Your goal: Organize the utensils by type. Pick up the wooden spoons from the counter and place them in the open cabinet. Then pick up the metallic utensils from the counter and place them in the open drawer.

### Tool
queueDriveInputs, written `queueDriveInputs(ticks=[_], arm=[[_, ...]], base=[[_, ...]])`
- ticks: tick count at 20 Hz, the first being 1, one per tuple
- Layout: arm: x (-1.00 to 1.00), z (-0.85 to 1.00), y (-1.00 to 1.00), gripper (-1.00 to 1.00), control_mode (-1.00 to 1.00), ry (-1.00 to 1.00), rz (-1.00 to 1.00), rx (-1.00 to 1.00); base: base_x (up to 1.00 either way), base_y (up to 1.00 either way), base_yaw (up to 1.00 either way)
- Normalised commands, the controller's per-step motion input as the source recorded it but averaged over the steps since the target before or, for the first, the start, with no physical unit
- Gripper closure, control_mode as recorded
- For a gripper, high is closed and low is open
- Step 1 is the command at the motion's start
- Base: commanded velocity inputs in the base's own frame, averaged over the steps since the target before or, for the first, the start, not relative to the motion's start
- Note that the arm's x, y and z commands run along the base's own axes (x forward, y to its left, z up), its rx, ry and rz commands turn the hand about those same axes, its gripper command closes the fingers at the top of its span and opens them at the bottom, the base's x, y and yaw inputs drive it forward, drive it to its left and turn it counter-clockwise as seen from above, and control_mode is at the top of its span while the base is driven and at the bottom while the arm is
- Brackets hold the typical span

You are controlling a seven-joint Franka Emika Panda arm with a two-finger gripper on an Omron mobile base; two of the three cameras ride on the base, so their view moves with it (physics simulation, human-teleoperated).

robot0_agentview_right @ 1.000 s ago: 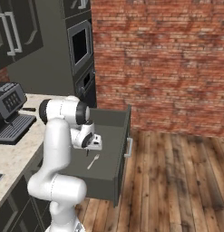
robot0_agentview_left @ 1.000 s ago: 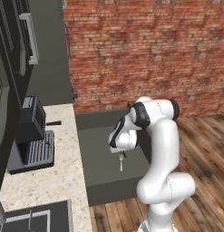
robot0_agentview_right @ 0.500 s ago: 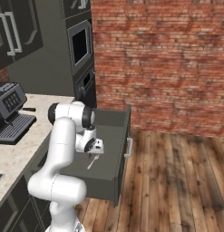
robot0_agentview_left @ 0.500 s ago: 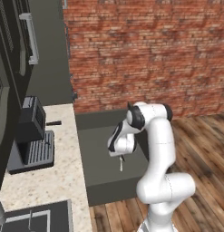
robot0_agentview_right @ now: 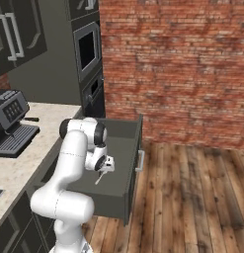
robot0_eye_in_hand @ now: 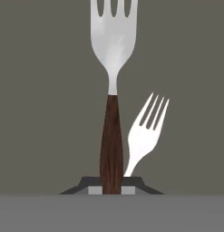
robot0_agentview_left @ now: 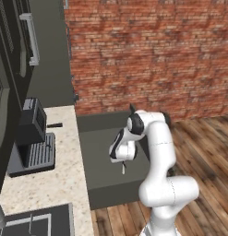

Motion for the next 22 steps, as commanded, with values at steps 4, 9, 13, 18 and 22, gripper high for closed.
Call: queueDriveInputs(ticks=[4,9,13,18,22], arm=[[0.22,-0.41,0.00,1.00,-1.00,0.00,0.00,0.00],[0.23,-0.39,0.00,1.00,-1.00,0.00,0.00,0.00],[0.22,-0.37,0.00,1.00,-1.00,0.00,0.00,0.00],[0.07,-0.23,0.01,-1.00,-1.00,0.00,0.00,0.00],[0.00,0.09,0.00,-1.00,-1.00,0.00,0.00,0.00]], base=[[0.00,0.00,0.00],[0.00,0.00,0.00],[0.00,0.00,0.00],[0.00,0.00,0.00],[0.00,0.00,0.00]])
